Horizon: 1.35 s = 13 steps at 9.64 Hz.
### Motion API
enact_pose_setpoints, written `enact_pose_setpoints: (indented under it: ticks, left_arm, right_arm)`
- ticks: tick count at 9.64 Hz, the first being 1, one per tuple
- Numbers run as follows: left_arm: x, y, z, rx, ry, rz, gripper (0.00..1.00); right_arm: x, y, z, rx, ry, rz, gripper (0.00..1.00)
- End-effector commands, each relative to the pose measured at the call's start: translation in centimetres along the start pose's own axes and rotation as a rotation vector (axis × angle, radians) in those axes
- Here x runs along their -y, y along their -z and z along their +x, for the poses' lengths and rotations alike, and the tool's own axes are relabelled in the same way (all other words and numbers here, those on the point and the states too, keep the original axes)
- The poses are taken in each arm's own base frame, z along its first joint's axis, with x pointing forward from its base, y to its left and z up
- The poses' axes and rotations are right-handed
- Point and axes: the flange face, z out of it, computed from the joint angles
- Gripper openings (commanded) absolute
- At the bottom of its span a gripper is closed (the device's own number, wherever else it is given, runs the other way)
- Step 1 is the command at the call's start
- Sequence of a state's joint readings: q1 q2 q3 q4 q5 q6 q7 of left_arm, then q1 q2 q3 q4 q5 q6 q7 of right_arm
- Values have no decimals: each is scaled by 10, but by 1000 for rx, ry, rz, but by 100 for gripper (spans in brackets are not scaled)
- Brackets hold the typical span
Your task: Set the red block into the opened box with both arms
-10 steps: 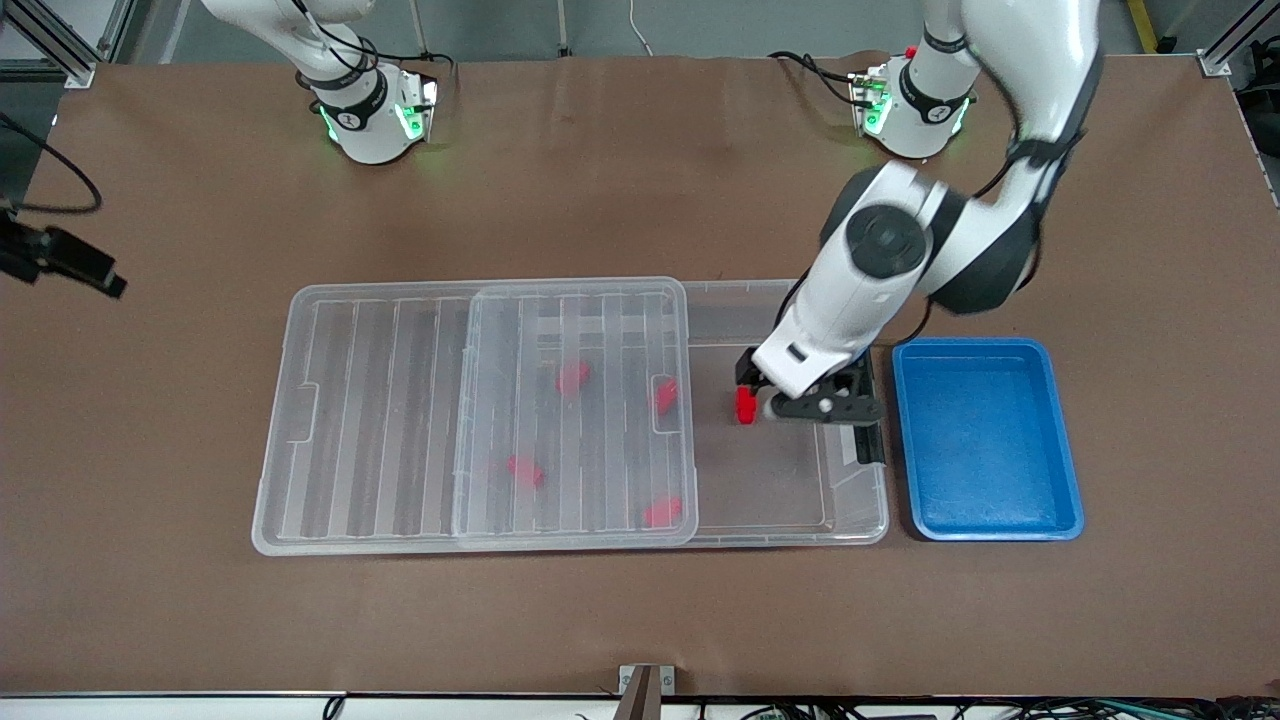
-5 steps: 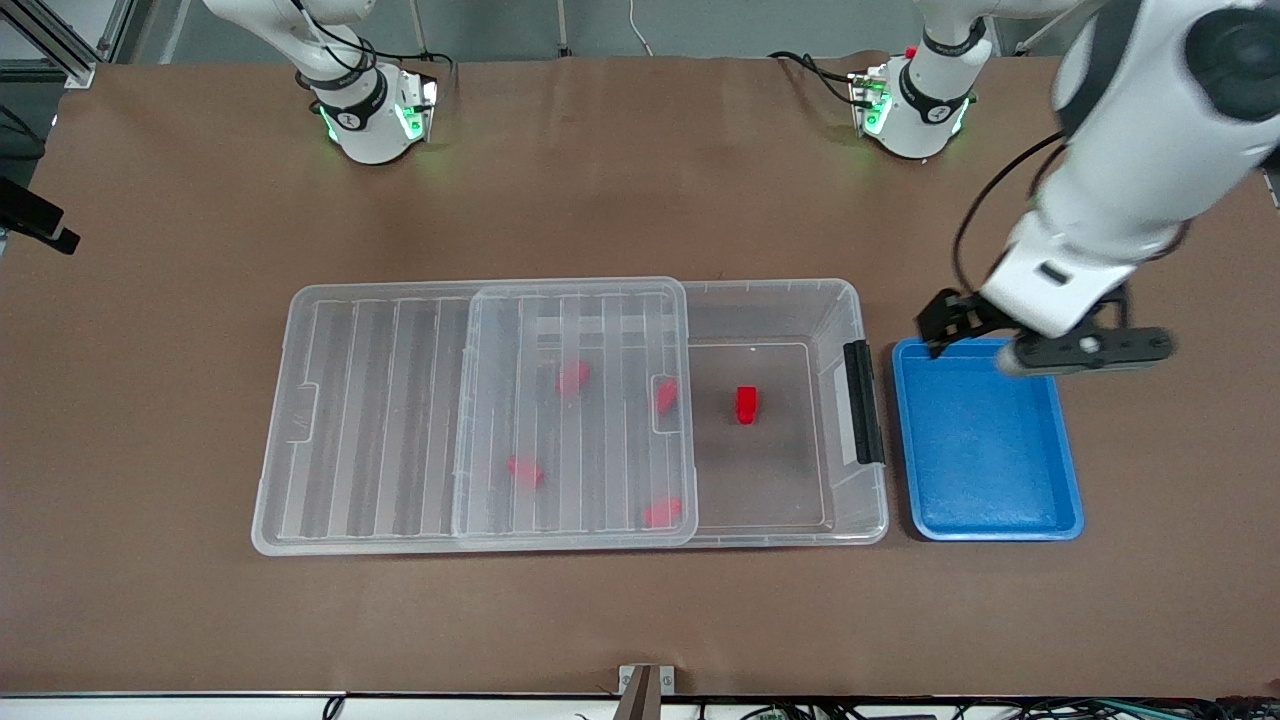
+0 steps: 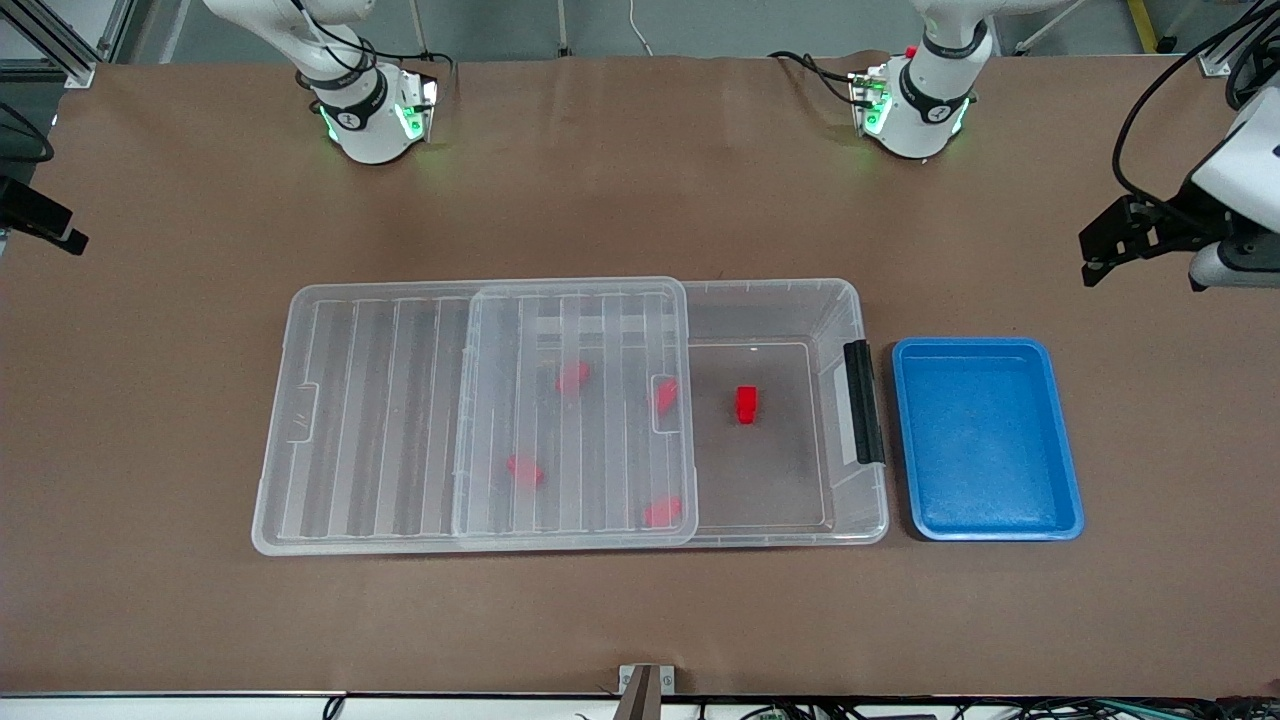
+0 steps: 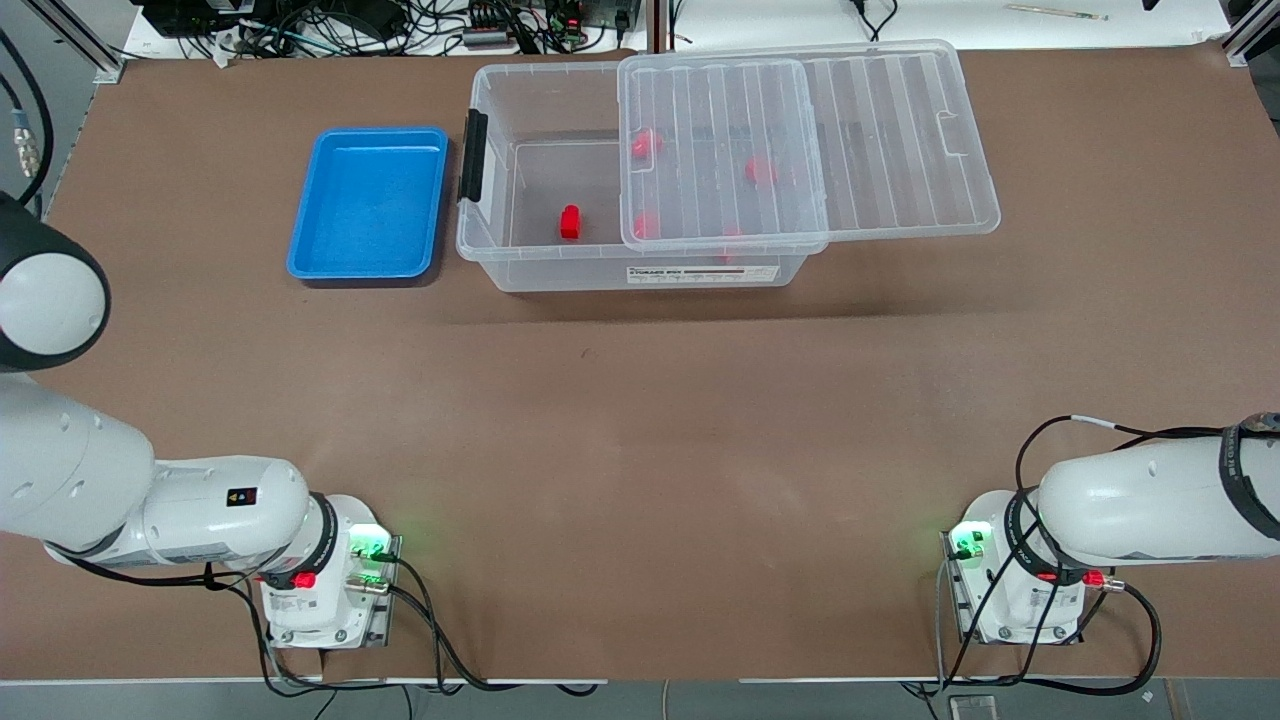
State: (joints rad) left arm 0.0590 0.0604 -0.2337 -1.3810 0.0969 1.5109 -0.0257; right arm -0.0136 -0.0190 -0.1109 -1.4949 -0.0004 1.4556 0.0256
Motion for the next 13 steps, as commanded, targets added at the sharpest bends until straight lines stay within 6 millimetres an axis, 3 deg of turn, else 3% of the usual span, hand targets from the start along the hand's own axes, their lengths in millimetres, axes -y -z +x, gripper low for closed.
enact_pose_setpoints:
  ticks: [1,5,8,11,12,13]
  left_arm:
    - [-8,-13,-43,61,-20,13,100]
    - [-3,-9,-42,59,-7,4,100]
    - [-4,-12,-40,65,1,-19,100]
    - [6,-19,-36,74,27,-45,100]
    - [7,-20,-35,76,29,-44,100]
    - [13,-21,-35,76,39,-43,100]
  right_arm:
    - [-1,3,-2,3,6,0,100]
    - [1,4,-2,0,2,2,100]
    - [0,5,-2,-5,0,2,100]
    - [2,2,1,-3,22,3,100]
    - [3,-8,7,7,74,6,92]
    - [0,-35,26,23,158,11,68]
